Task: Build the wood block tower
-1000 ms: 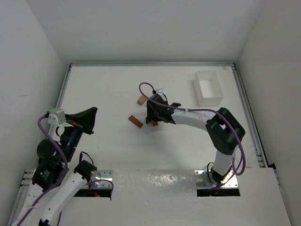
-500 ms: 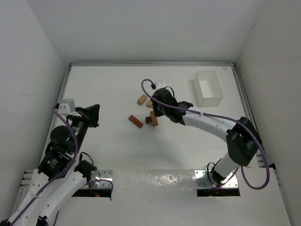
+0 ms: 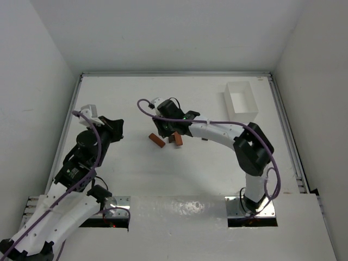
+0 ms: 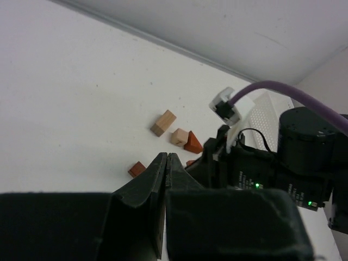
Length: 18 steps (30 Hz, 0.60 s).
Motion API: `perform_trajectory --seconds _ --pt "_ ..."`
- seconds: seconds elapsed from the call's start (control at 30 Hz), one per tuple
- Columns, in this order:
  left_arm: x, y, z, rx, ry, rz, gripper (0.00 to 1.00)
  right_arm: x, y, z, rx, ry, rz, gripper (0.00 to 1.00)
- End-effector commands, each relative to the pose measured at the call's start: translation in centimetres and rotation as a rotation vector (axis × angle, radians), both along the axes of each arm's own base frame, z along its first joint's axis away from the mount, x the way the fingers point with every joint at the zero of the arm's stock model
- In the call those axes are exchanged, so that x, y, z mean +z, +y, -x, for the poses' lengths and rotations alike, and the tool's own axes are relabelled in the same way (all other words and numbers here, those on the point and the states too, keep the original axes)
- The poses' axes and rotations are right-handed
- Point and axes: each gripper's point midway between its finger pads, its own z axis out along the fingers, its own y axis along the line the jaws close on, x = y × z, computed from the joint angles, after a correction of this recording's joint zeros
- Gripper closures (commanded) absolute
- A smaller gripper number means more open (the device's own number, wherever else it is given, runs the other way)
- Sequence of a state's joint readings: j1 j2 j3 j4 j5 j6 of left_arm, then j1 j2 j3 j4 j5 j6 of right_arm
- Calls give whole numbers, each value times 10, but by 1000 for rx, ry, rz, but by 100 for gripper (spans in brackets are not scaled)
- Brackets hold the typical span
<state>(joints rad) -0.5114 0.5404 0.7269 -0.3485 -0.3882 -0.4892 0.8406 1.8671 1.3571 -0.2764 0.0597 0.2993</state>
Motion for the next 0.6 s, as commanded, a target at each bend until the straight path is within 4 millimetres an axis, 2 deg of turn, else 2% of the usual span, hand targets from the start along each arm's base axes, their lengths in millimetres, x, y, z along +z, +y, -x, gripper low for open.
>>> perform_trajectory --seconds 0.0,0.07,0.1,0.13,0.17,0.23,0.27,0.33,0.37,0.57 --pt "-12 -9 -6 12 46 92 100 -3 21 -1 101 8 18 72" --pt "-12 -8 -7 24 48 104 100 -18 26 -3 116 23 61 59" --pt "-8 -7 -7 26 41 107 100 -18 31 -5 126 20 65 54" --pt "-2 -5 -6 34 26 109 100 -32 32 -4 128 38 92 52" --pt "2 -3 -4 38 17 108 100 -29 37 -8 133 22 98 52" --pt "8 3 -2 52 6 95 99 -38 35 -10 120 10 157 48" --pt "14 5 0 55 -5 95 99 -48 36 -9 121 13 186 48" --pt "18 9 3 64 -17 78 99 -50 40 -12 115 14 190 47" --pt "20 11 4 67 -22 69 99 -58 39 -12 105 22 199 47" --pt "19 18 8 81 -24 33 99 -77 45 -16 88 43 204 51"
